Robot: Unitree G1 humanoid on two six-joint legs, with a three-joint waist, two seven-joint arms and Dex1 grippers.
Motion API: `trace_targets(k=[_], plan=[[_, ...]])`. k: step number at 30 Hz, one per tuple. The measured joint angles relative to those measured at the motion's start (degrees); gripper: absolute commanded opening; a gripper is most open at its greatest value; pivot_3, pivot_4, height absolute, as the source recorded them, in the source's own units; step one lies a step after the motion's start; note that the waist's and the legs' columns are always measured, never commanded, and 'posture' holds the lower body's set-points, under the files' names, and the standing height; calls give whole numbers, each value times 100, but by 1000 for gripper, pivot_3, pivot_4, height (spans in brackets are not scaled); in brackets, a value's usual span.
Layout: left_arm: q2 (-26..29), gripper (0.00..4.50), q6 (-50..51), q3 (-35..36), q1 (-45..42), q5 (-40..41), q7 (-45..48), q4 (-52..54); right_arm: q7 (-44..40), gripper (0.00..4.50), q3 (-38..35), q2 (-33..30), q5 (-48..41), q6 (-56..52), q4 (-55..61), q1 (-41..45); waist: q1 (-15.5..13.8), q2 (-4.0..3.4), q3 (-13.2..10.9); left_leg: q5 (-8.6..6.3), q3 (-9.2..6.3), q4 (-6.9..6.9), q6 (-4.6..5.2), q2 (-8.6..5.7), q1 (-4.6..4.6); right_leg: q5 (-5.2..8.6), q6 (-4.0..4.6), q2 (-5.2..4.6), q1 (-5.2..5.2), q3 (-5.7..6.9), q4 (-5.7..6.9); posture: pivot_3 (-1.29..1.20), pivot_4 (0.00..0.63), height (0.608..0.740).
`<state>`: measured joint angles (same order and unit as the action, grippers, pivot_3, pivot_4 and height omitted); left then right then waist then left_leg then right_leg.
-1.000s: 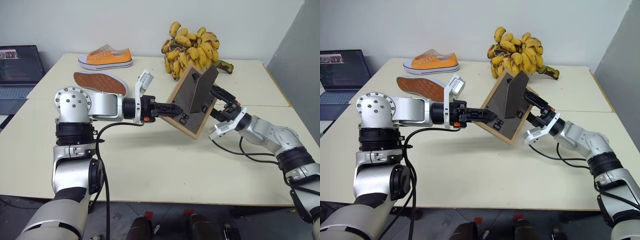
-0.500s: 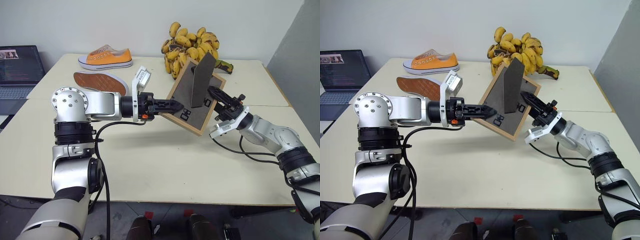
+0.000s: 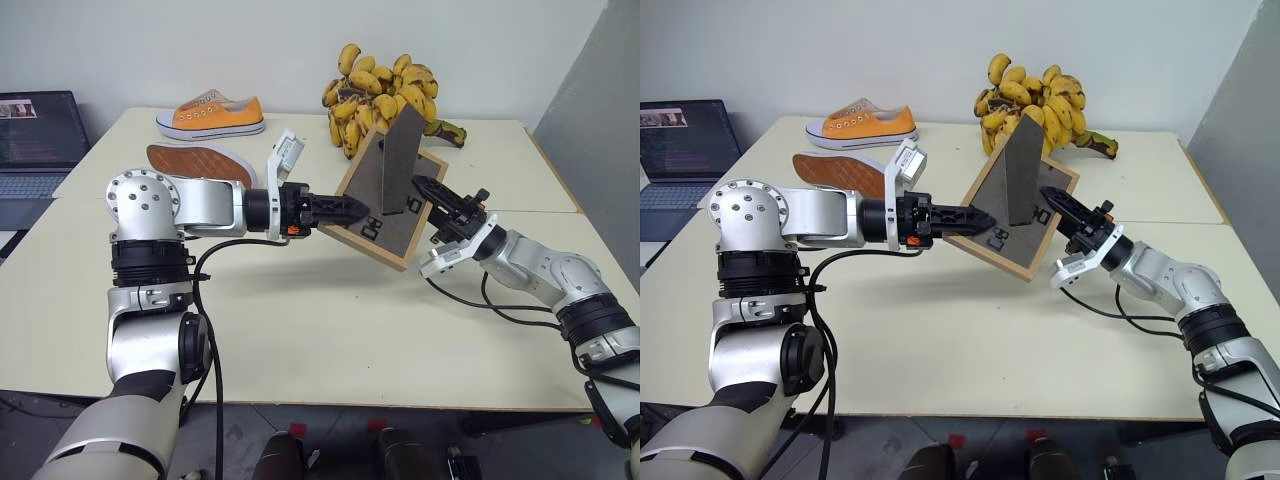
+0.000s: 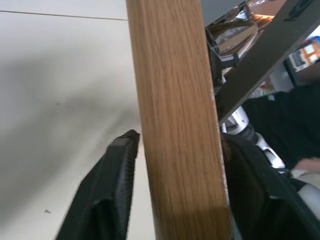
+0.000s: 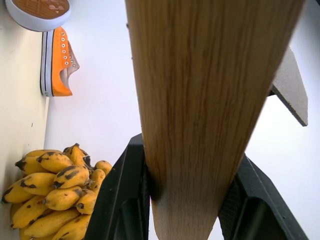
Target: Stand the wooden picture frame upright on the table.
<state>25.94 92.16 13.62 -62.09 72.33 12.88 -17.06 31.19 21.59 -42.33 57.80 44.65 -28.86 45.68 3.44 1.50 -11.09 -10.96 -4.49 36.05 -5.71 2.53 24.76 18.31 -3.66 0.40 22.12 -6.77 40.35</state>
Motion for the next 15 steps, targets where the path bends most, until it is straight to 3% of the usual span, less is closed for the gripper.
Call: trace_targets(k=[4, 9, 15], plan=[[258, 2977, -300, -213, 111, -333, 480, 587, -82, 1384, 0, 6, -27, 15, -8, 2, 6, 0, 0, 0, 0, -1, -1, 1, 0, 0, 0, 0, 0, 0, 1, 0, 150, 740], [1058, 2977, -1859, -683, 853, -1282, 1852, 1792, -276, 1384, 0, 28, -150, 126, -76, 11, 32, 0, 0, 1, 3, -5, -3, 4, -3, 0, 1, 0, 0, -1, 1, 0, 150, 740], [2013, 2977, -3364, -213, 2179, -1957, 3026, 2748, -1498, 1384, -9, 430, -1513, 433, -545, 35, 122, 0, 0, -10, 4, -4, 17, 7, -4, 0, 1, 0, -3, -2, 0, 0, 150, 740]])
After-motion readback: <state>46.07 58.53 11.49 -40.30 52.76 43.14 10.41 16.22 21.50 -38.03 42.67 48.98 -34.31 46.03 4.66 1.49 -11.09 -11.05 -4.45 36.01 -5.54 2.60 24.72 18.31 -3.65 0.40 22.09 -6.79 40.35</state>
